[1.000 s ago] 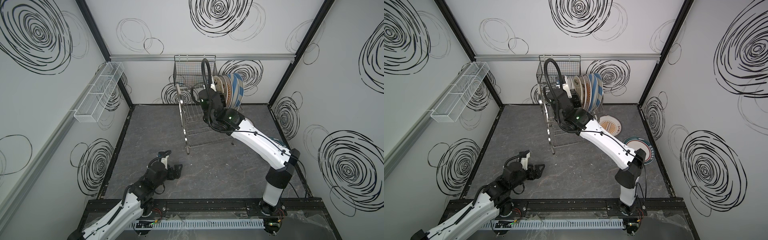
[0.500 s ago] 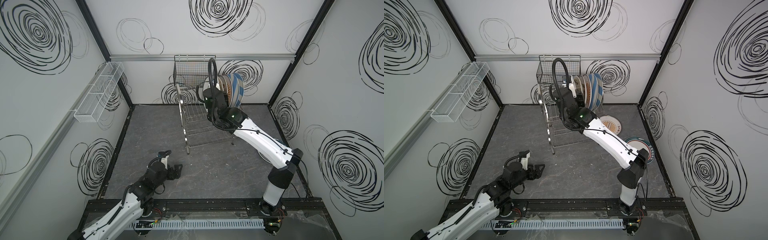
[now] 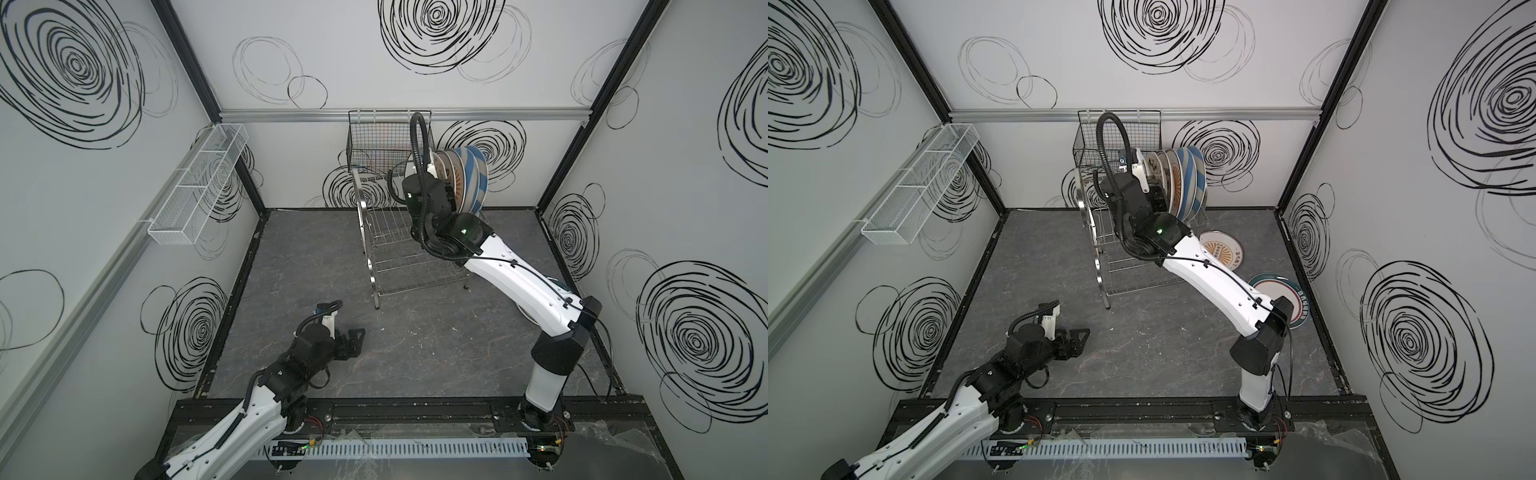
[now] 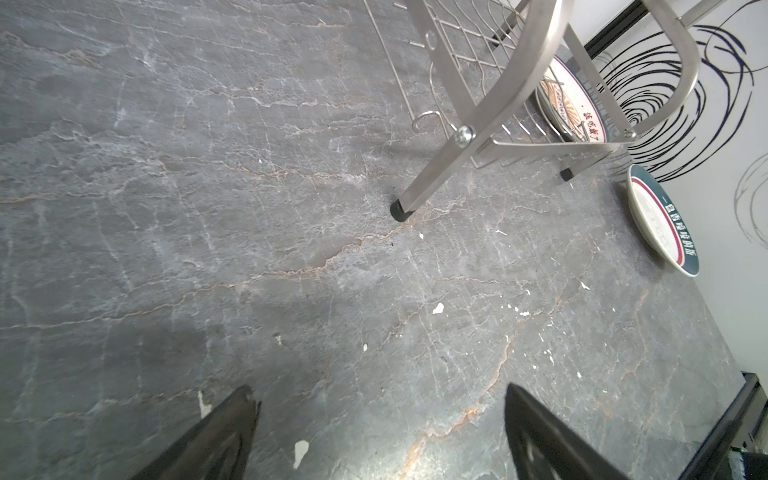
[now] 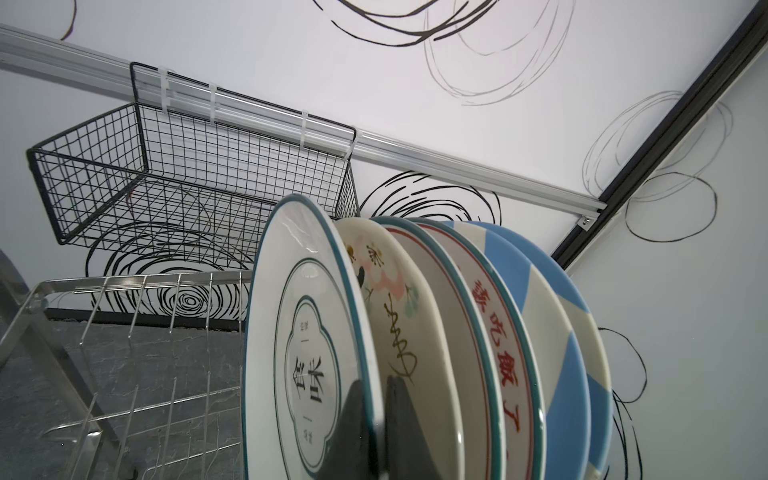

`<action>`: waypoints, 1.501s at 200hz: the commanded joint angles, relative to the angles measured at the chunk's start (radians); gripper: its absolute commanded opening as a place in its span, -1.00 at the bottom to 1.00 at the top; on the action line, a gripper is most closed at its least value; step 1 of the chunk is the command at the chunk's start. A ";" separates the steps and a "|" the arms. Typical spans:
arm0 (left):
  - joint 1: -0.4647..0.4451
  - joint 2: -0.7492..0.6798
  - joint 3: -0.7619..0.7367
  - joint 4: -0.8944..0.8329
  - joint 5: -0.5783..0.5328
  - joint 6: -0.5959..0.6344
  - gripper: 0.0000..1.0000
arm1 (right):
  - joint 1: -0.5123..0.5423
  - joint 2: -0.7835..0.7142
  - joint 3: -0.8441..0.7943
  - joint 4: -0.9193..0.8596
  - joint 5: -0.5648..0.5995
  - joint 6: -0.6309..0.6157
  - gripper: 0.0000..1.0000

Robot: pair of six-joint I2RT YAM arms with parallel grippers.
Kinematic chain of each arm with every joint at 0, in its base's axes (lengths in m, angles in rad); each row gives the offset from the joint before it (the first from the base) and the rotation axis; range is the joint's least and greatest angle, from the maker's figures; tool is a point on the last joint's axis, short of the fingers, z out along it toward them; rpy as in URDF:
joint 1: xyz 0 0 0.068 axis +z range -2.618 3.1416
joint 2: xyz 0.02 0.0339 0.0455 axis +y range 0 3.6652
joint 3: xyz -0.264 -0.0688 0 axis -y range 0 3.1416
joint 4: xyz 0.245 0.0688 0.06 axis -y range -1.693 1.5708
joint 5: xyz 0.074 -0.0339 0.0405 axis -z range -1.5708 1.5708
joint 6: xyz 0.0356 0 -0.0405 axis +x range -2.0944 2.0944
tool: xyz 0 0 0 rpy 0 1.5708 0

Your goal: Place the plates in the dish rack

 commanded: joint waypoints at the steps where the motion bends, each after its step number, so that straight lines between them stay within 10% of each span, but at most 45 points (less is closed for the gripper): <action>1: -0.006 -0.003 -0.003 0.040 -0.002 0.015 0.92 | 0.019 -0.004 0.062 0.048 0.061 -0.069 -1.00; 90: -0.006 -0.008 -0.003 0.038 -0.005 0.015 0.91 | 0.029 0.014 0.065 0.225 0.134 -0.291 -1.00; 300: -0.006 0.003 -0.002 0.041 -0.005 0.013 0.92 | -0.018 0.026 -0.006 0.139 0.029 -0.133 -1.00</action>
